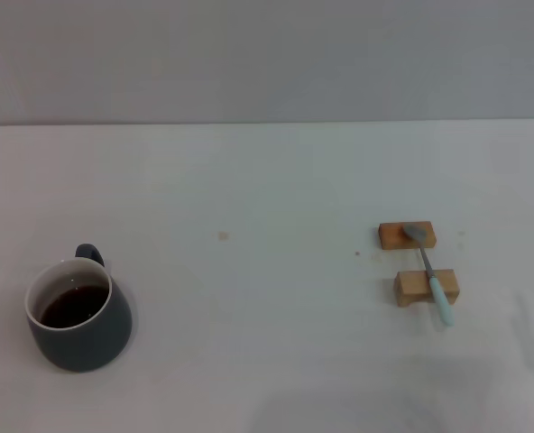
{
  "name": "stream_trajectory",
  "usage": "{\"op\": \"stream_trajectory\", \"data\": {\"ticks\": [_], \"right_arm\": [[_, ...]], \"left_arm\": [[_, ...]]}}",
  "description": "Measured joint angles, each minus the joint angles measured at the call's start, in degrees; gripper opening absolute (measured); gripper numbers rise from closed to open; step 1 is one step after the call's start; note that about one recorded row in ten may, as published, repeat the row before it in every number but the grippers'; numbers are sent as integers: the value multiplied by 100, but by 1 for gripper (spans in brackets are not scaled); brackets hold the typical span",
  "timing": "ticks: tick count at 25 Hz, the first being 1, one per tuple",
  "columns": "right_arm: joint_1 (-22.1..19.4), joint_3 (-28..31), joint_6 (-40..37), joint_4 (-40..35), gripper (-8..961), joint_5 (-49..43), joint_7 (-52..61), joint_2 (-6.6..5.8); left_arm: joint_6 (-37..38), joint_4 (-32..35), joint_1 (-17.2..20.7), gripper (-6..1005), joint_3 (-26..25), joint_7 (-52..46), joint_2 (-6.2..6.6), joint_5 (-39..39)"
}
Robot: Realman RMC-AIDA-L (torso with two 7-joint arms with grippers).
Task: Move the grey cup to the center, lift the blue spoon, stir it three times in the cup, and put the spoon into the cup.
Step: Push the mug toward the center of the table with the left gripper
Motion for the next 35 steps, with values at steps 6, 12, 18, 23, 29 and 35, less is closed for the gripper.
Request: {"op": "stream_trajectory", "data": {"ticks": [6, 12, 18, 23, 29, 35], "right_arm": [[-57, -77, 294, 115, 734, 0, 1, -8], [-77, -78, 577, 131, 734, 8, 2, 5], [-37, -109, 712, 172, 733, -9, 4, 8], [-23, -109, 710, 172, 734, -63, 4, 2], [-22, -106, 689, 171, 734, -68, 4, -3], [-14, -106, 685, 171, 735, -71, 4, -14]], "left_arm": [[24, 0, -50, 852, 0, -6, 1, 10], [22, 0, -78, 828, 0, -8, 1, 0], [-208, 3, -134, 800, 8, -11, 4, 14], [-305, 12, -202, 696, 12, -10, 4, 5], [-408, 43, -338, 572, 174, -11, 10, 19], [-611, 40, -495, 326, 390, 37, 4, 24]]}}
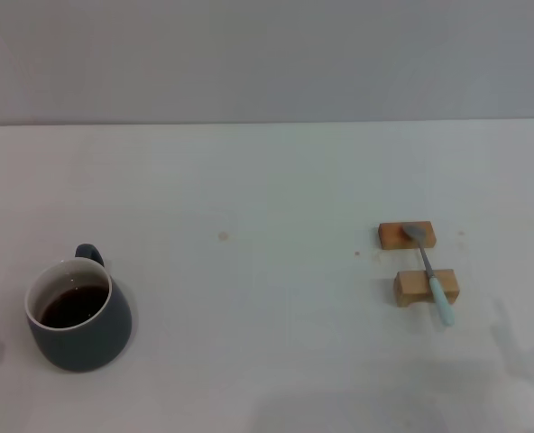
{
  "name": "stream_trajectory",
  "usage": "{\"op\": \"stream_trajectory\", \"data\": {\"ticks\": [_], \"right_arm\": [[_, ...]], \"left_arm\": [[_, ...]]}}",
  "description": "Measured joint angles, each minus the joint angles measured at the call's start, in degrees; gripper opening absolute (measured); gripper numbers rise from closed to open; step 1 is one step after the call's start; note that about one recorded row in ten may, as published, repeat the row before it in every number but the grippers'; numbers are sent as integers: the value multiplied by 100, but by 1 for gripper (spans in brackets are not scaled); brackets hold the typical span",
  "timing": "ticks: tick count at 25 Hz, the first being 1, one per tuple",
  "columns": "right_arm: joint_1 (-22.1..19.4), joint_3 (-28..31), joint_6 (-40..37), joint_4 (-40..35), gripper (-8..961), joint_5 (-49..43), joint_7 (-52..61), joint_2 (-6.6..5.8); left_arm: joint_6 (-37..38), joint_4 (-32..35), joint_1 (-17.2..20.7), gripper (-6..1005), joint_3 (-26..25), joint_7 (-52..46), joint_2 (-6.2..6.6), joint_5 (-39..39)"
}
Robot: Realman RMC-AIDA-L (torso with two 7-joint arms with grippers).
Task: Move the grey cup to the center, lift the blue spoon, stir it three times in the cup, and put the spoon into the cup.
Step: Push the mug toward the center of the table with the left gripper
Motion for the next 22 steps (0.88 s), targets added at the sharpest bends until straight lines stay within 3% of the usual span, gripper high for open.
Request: {"op": "stream_trajectory", "data": {"ticks": [7, 22], "right_arm": [[1, 0, -1, 0, 736, 0, 0, -1], [-17, 0, -26, -9, 734, 0, 0, -9]], "left_arm": [[-125, -21, -115, -2, 216, 6, -3, 3], [-202, -49, -249, -1, 659, -26, -21, 3]]}}
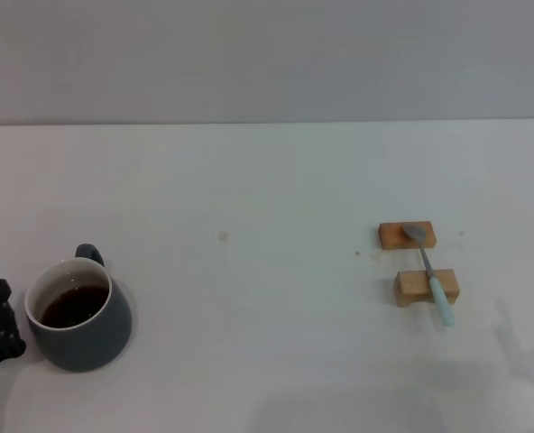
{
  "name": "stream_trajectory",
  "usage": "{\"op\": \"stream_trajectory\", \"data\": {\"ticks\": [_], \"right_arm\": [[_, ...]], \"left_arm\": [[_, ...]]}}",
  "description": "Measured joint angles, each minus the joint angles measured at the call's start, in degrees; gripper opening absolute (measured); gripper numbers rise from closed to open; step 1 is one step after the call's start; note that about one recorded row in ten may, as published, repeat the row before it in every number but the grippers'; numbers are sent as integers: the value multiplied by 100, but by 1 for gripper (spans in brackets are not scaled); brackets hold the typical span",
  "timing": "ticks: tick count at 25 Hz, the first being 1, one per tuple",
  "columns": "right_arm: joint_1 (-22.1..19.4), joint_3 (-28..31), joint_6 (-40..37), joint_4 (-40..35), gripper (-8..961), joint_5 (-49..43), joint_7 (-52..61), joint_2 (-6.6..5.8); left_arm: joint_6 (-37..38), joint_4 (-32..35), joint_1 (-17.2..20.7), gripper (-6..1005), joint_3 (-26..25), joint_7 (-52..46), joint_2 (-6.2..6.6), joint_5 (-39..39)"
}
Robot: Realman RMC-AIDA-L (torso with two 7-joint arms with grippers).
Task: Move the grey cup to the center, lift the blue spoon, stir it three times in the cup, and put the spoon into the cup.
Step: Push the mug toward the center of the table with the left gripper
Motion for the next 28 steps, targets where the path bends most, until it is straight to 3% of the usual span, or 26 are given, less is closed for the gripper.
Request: {"op": "stream_trajectory", "data": {"ticks": [20, 28], "right_arm": [[8, 0, 0, -7, 733, 0, 0, -9], [-6, 0, 1, -18, 734, 0, 0, -9]], "left_arm": [[-83, -272, -263, -1, 844, -18, 0, 2], [-172, -256, -310, 0, 862, 25, -5, -29]]}}
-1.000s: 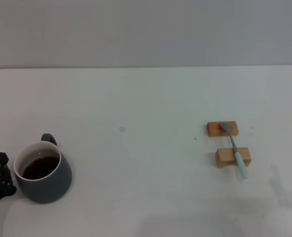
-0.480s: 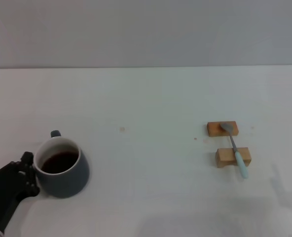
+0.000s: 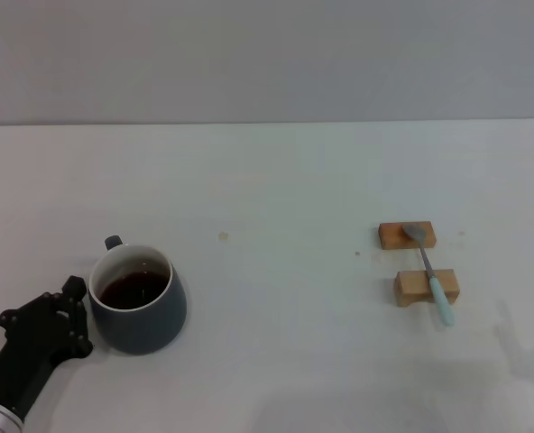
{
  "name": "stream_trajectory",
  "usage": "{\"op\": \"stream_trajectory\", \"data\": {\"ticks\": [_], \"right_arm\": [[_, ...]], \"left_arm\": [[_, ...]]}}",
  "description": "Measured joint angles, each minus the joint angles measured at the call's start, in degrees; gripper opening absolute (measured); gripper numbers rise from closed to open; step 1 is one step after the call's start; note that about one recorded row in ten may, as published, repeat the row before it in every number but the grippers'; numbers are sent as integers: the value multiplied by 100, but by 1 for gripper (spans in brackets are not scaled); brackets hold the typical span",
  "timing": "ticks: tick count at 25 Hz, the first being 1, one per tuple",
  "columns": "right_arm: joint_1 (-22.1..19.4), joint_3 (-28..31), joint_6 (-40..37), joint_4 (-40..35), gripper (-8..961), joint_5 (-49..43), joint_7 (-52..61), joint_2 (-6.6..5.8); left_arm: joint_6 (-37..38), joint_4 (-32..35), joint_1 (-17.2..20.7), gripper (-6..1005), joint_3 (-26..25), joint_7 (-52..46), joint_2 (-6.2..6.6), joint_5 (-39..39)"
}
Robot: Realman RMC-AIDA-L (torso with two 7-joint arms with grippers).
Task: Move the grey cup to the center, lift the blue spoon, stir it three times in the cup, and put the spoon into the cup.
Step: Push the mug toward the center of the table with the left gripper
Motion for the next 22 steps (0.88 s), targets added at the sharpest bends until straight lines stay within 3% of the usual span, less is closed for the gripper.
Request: {"op": "stream_trajectory", "data": {"ticks": [11, 22], "right_arm": [[-17, 0, 0, -8, 734, 0, 0, 0], [14, 0, 0, -8, 733, 0, 0, 0]], "left_arm": [[-260, 112, -248, 0, -50, 13, 10, 32], [-263, -298, -390, 1, 25, 15, -8, 807]]}}
